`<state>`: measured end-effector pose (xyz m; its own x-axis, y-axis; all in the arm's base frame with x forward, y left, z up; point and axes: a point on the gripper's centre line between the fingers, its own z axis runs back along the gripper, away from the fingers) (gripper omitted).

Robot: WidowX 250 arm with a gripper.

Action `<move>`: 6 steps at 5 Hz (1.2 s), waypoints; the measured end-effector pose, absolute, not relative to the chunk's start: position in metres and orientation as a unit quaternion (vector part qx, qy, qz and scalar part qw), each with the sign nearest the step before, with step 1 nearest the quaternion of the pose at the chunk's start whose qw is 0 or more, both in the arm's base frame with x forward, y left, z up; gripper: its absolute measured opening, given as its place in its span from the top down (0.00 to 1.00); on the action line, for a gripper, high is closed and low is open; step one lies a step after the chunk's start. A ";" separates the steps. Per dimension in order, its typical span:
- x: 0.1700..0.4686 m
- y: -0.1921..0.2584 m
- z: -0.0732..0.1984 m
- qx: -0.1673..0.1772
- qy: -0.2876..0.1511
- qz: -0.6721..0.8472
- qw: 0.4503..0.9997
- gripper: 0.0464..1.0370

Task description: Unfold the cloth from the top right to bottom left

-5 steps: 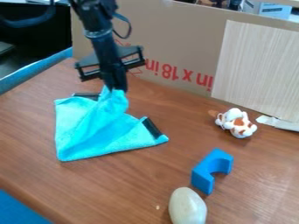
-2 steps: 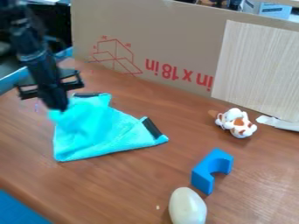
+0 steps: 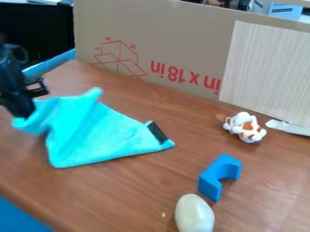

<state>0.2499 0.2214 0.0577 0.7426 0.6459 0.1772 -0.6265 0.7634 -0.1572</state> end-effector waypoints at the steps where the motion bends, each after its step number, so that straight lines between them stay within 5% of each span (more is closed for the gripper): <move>1: 0.232 0.248 0.056 -0.038 -0.105 0.340 0.934 0.96; 3: 0.202 0.277 0.053 -0.038 -0.097 0.354 0.929 0.96; 6: 0.199 0.296 0.064 -0.010 -0.122 0.304 0.945 0.93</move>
<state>0.1988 0.2964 0.0637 0.7857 0.5767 0.2237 -0.5716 0.8152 -0.0936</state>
